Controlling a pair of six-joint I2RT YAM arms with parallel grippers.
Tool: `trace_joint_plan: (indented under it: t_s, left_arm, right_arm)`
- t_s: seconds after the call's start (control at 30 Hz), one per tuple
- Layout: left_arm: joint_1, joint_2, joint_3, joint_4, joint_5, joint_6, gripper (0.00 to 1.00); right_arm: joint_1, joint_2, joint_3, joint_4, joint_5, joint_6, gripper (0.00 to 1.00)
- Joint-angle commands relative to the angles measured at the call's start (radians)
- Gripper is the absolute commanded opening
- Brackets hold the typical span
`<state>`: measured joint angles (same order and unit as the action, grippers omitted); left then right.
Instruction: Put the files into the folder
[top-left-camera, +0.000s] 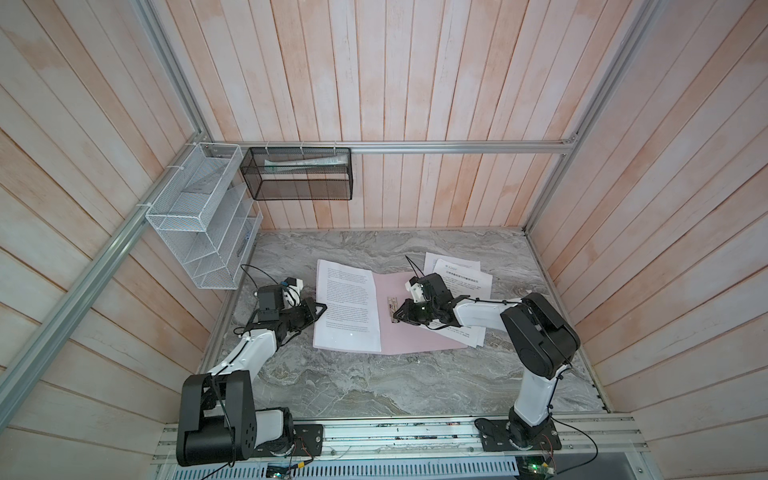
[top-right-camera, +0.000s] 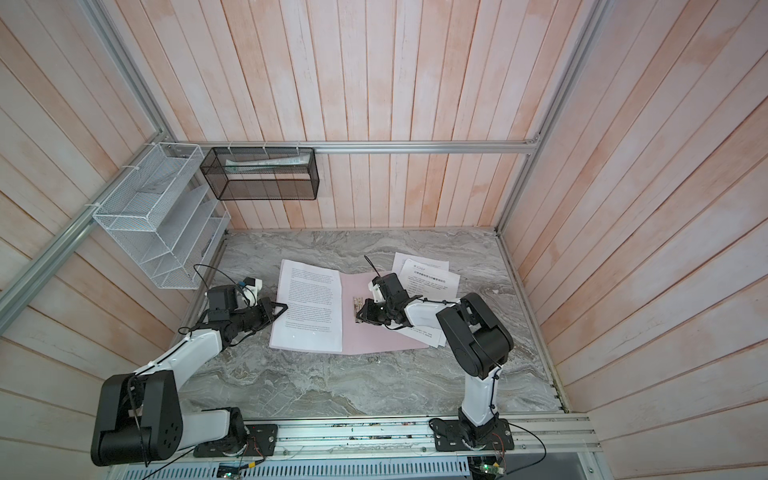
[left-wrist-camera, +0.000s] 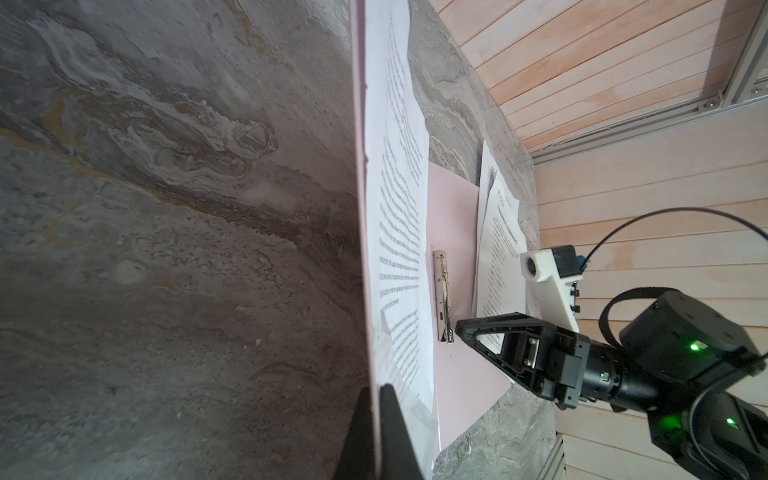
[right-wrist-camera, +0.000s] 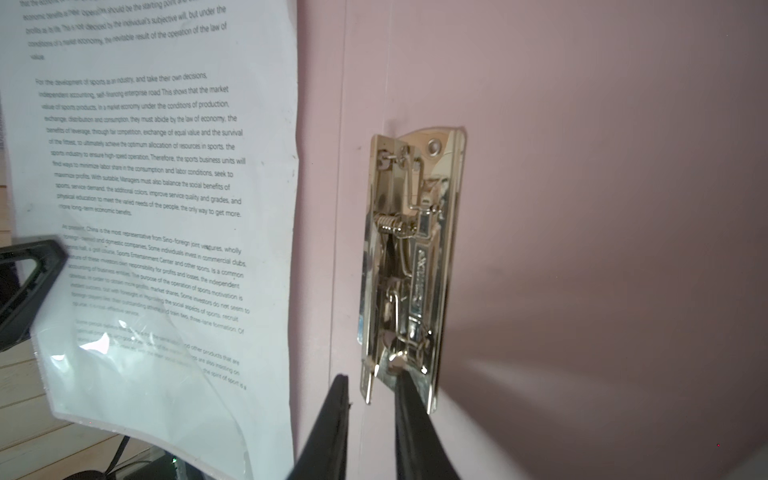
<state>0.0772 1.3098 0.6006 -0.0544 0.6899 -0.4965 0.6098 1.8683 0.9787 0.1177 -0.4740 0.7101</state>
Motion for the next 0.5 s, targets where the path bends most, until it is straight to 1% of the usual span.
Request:
trace_joint_plan:
  t_s: [0.0, 0.27, 0.33, 0.47]
  left_arm:
    - [-0.002, 0.003, 0.020, 0.003, -0.023, 0.021, 0.00]
    - [-0.002, 0.003, 0.019, 0.006, -0.020, 0.018, 0.00]
    - [-0.003, 0.003, 0.019, 0.007, -0.018, 0.018, 0.00]
    - [-0.003, 0.005, 0.017, 0.008, -0.017, 0.015, 0.00]
  right_arm:
    - [0.008, 0.020, -0.012, 0.034, -0.020, 0.015, 0.18]
    - [0.008, 0.035, 0.000, 0.008, -0.009, 0.005, 0.16]
    - [0.010, 0.041, -0.002, 0.014, -0.016, 0.006, 0.14]
    - [0.011, 0.046, -0.004, 0.024, -0.021, 0.009, 0.14]
